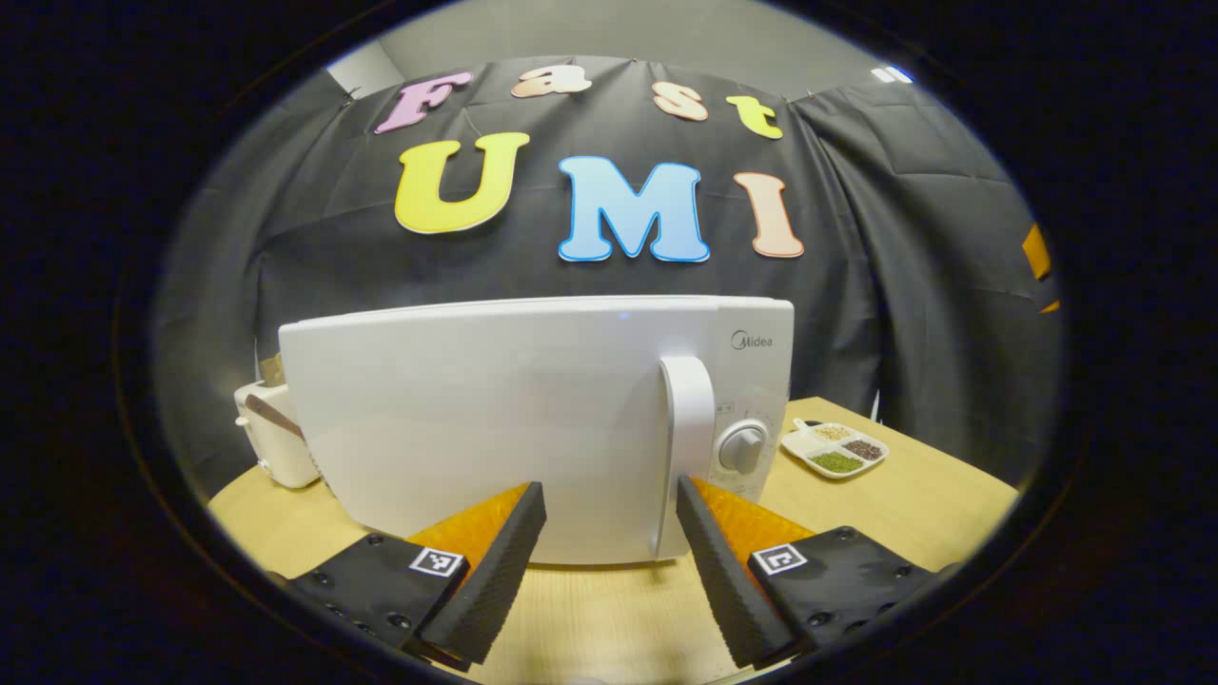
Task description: Open the microwave oven with the left hand, put the food in, and close the microwave oven.
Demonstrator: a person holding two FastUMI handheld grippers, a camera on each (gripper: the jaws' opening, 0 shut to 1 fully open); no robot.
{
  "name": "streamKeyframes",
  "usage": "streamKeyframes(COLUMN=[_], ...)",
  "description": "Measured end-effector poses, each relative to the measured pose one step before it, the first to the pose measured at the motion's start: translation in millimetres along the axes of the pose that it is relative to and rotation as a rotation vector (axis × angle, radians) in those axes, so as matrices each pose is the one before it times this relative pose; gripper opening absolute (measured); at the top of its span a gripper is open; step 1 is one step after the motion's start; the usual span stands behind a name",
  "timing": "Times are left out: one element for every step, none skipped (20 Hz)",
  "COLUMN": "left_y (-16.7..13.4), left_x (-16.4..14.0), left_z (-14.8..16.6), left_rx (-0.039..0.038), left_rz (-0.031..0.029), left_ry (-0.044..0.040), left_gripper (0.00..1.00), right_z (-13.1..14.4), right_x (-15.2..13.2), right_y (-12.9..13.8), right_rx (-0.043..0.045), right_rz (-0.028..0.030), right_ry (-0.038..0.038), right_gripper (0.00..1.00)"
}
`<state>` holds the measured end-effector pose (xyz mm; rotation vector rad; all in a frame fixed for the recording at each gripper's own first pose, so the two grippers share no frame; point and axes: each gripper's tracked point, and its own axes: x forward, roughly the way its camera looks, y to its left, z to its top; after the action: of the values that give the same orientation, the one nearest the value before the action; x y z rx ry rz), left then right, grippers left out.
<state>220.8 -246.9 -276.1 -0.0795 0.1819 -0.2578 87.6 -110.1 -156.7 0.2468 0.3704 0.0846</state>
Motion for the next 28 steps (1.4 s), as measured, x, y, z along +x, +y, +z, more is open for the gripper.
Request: streamKeyframes(left_y=[0.98,-2.72,-0.69,-1.25,-0.69,-0.49,0.48,-0.33,0.70,0.04,6.88,-8.45,0.30,-0.33,-0.29,0.59,0.16,-1.03,0.71,0.51,-1.23,-0.57,0.05,0.34,1.66,1.51,3.41,7.27], left_x=[3.00,0.49,1.34,0.68,0.37,-1.04,1.45,0.02,1.61,2.32,6.69,1.22,-0.52,-0.68,1.50,-2.57,-1.01,-0.84,-4.03,-5.24,-4.37,-6.50,-6.99,-10.60,-10.54,-10.56,-11.38,-12.00], left_z=[-0.15,-1.93,-0.77,-1.61,-0.56,-0.67,-0.70,1.35,1.17,-0.28,4.63,-10.03,-5.03,3.87,-3.82,0.87,-0.10,3.77,3.17,2.72,1.61,0.02,3.78,7.17,9.29,8.50,10.14,11.24], left_rx=[0.00063,-0.01178,-0.00890,0.00126,0.00613,-0.00227,-0.00350,-0.00257,-0.00825,-0.00475,0.01013,-0.01832,-0.01674,0.00494,0.00016,0.00174,0.00511,0.00145,0.00558,0.00499,0.00326,0.00518,0.00572,0.00451,0.01562,0.01653,0.01272,0.00338], left_rz=[0.00833,-0.00973,-0.00167,-0.00386,-0.00323,-0.00035,0.00326,0.00151,0.00290,0.00477,0.03911,-0.03112,0.00237,0.00837,-0.00408,0.00197,0.00043,-0.00368,0.00103,-0.00257,-0.00307,-0.00347,-0.00113,-0.00644,0.00176,-0.00327,0.00140,0.00808], left_ry=[0.00276,0.00236,-0.00164,0.00702,0.00025,-0.01049,0.00123,-0.00472,-0.00562,-0.00420,-0.01037,0.05536,-0.00424,-0.02223,0.01280,0.00097,0.00048,-0.00635,-0.00852,-0.00536,0.00235,0.00519,-0.00339,-0.00906,-0.01152,-0.00961,-0.01036,-0.00552], left_gripper=[0.94,0.95,0.95,0.95,0.95,0.94,0.95,0.95,0.94,0.95,0.95,0.95,1.00,1.00,0.98,0.97,0.98,1.00,1.00,0.95,0.98,0.96,0.98,0.96,0.99,0.97,0.95,0.99], right_z=[0.60,1.29,1.00,0.80,0.34,0.00,0.52,-0.47,-0.63,0.12,0.11,-0.08,1.47,1.27,-1.05,-0.61,1.06,-1.14,-0.38,1.54,0.27,1.27,3.56,2.68,3.51,3.54,4.36,3.99], right_x=[0.51,0.40,0.31,-0.31,0.78,0.70,1.54,0.57,0.63,-0.23,0.48,-0.89,-0.13,1.18,0.22,-0.46,0.56,-0.60,-2.23,-2.19,-1.94,-3.69,-2.01,-3.16,-2.96,-4.07,-4.37,-4.74], right_y=[-1.19,-1.28,0.61,0.32,0.07,-1.83,-0.11,0.02,0.28,-0.51,-1.82,-0.97,-0.02,-0.07,-0.64,1.86,-0.76,-1.47,0.41,1.61,-0.73,1.61,0.86,1.64,2.20,3.53,4.76,3.44], right_rx=[0.00150,0.00072,0.00303,0.00474,-0.00114,-0.00350,0.00027,0.00262,0.00126,-0.00174,-0.00130,0.00307,0.00408,0.00180,0.00409,0.00130,-0.00696,-0.00341,0.00693,0.00129,-0.00455,-0.00285,-0.00480,-0.00569,-0.00520,-0.00416,-0.00482,-0.00677], right_rz=[0.00033,-0.00007,-0.00044,0.00325,-0.00162,-0.00226,-0.00017,0.00214,0.00008,0.00187,-0.00380,0.00199,0.00285,-0.00408,0.00090,0.00459,-0.00172,-0.00859,0.00083,0.00041,-0.00858,0.00053,-0.00176,-0.00190,-0.00030,0.00107,0.00177,-0.00097], right_ry=[0.00250,-0.00187,0.00075,-0.00089,0.00030,0.00045,0.00066,0.00614,0.00332,0.00047,0.00281,0.00230,0.00170,0.00387,0.00307,0.00123,-0.00295,-0.00176,-0.00071,-0.00841,-0.00018,-0.00465,-0.00852,-0.00875,-0.01566,-0.01243,-0.01025,-0.01008], right_gripper=[0.96,0.96,0.96,0.96,0.96,0.96,0.96,0.96,0.96,0.96,0.96,0.96,0.96,0.96,0.96,0.96,0.96,0.96,0.96,0.96,0.96,0.96,0.96,0.96,0.96,0.96,0.96,0.96])
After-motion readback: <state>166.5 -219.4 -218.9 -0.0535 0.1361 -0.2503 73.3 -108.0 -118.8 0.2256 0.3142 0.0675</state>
